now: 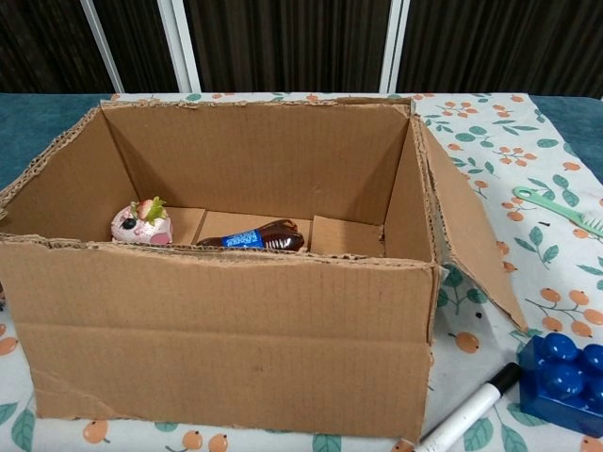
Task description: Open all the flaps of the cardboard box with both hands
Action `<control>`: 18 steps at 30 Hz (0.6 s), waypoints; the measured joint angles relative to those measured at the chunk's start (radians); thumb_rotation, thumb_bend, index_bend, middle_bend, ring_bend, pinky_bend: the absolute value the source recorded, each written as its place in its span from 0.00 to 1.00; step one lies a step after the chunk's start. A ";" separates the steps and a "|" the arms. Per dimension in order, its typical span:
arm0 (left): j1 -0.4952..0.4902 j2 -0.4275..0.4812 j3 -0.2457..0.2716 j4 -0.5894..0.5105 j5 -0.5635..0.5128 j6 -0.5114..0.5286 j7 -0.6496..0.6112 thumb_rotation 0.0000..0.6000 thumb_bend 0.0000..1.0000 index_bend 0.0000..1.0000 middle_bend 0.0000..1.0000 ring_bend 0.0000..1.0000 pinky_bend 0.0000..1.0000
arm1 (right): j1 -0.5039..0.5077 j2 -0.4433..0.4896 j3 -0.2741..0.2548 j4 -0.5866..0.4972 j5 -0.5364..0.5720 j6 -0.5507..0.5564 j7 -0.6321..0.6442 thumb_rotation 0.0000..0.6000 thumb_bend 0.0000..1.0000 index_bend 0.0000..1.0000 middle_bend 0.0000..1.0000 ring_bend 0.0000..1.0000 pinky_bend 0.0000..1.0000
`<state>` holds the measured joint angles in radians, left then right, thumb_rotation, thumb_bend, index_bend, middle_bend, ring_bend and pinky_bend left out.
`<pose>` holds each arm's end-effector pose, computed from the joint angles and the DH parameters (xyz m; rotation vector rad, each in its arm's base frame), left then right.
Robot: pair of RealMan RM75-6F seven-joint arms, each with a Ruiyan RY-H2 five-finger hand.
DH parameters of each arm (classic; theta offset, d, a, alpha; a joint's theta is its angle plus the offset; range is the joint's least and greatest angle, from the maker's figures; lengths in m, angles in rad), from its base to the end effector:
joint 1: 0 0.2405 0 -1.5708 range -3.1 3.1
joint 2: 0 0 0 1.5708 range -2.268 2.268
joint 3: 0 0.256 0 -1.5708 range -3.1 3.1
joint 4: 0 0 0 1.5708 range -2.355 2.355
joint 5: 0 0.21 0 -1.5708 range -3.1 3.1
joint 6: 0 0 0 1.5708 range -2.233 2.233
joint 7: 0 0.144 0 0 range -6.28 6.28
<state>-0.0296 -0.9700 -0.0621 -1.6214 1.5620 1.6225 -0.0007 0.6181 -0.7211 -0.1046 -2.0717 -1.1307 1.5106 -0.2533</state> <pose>-0.3081 0.1653 0.2209 -1.3710 -0.6915 -0.8893 -0.1916 -0.2666 0.2400 1.4586 -0.6729 0.8462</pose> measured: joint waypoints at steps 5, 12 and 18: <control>-0.002 -0.007 0.003 0.001 0.002 -0.004 0.007 1.00 0.50 0.14 0.14 0.00 0.00 | -0.195 -0.062 -0.050 0.106 -0.190 0.154 0.096 1.00 0.20 0.05 0.11 0.24 0.23; 0.001 -0.006 0.006 -0.005 0.000 -0.004 0.013 1.00 0.47 0.14 0.13 0.00 0.00 | -0.362 -0.193 -0.103 0.221 -0.369 0.242 0.104 1.00 0.19 0.04 0.10 0.22 0.23; 0.001 0.009 0.019 -0.028 -0.006 -0.032 0.016 1.00 0.44 0.14 0.11 0.00 0.00 | -0.430 -0.256 -0.104 0.273 -0.437 0.260 0.049 1.00 0.18 0.02 0.08 0.20 0.23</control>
<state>-0.0283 -0.9606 -0.0430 -1.6489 1.5558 1.5906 0.0148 0.1883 -0.9776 -0.2083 -1.7989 -1.5676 1.7708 -0.2040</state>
